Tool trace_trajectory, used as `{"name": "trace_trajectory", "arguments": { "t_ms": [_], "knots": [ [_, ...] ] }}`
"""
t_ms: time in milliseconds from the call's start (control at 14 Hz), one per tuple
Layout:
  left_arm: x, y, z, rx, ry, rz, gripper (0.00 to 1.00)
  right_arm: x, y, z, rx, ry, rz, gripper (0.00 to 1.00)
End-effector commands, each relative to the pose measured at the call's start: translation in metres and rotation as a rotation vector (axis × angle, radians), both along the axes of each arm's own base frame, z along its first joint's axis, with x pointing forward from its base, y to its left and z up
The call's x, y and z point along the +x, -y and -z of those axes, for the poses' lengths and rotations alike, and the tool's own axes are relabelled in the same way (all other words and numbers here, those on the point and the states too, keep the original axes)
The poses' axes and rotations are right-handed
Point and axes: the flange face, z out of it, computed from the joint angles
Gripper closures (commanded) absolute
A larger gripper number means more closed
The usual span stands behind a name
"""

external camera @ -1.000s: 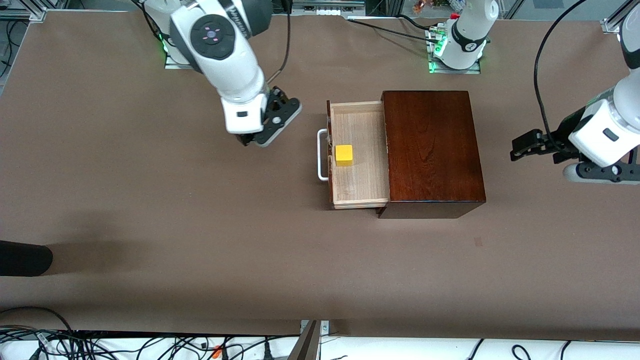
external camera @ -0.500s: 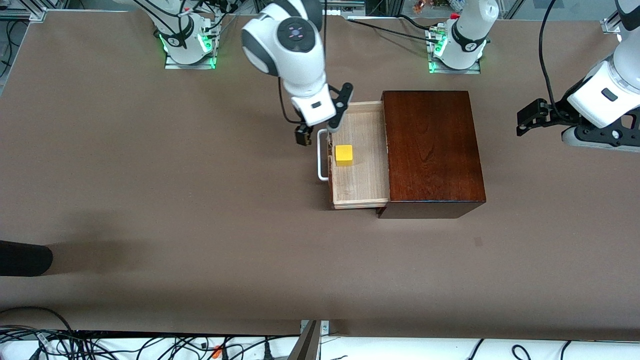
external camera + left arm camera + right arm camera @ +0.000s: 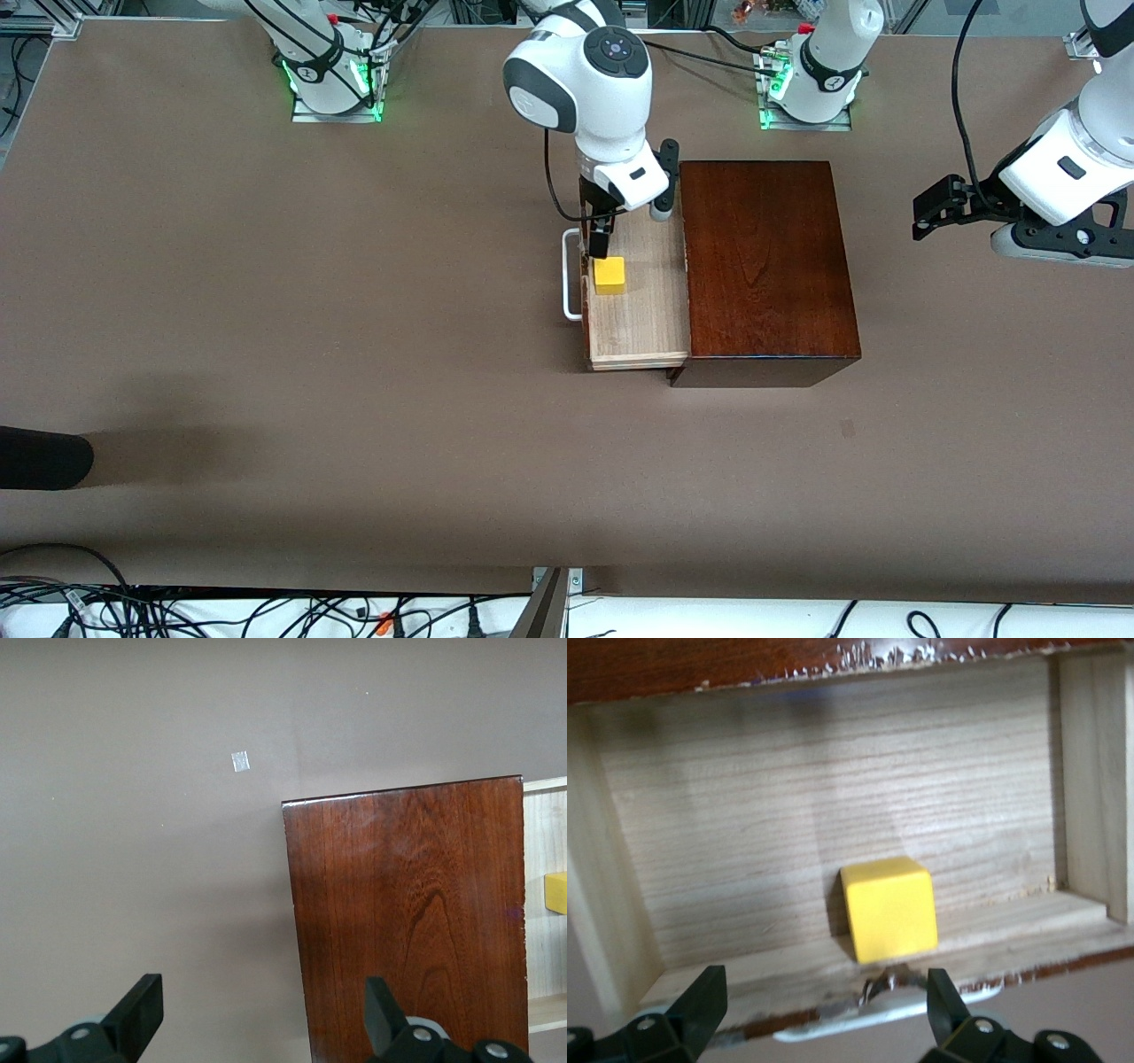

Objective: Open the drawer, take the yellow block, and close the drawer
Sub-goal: 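Lower the right gripper over the yellow block in the drawer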

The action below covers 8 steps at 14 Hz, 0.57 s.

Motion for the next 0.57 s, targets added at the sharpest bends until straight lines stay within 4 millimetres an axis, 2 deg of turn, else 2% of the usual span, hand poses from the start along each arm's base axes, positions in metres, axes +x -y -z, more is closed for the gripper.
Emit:
{"name": "trace_trajectory", "arguments": {
  "t_ms": [0, 214, 500],
  "knots": [
    [-0.005, 0.0, -0.007, -0.019, 0.016, 0.019, 0.0, 0.012, -0.013, 0.01, -0.006, 0.021, -0.06, 0.0],
    [-0.004, 0.001, -0.007, -0.019, 0.016, 0.01, 0.0, 0.019, -0.016, 0.021, -0.012, 0.021, -0.089, 0.0],
    [-0.003, 0.001, -0.005, -0.019, 0.013, 0.014, 0.0, 0.033, -0.007, 0.027, -0.021, 0.025, -0.133, 0.0]
  ]
}}
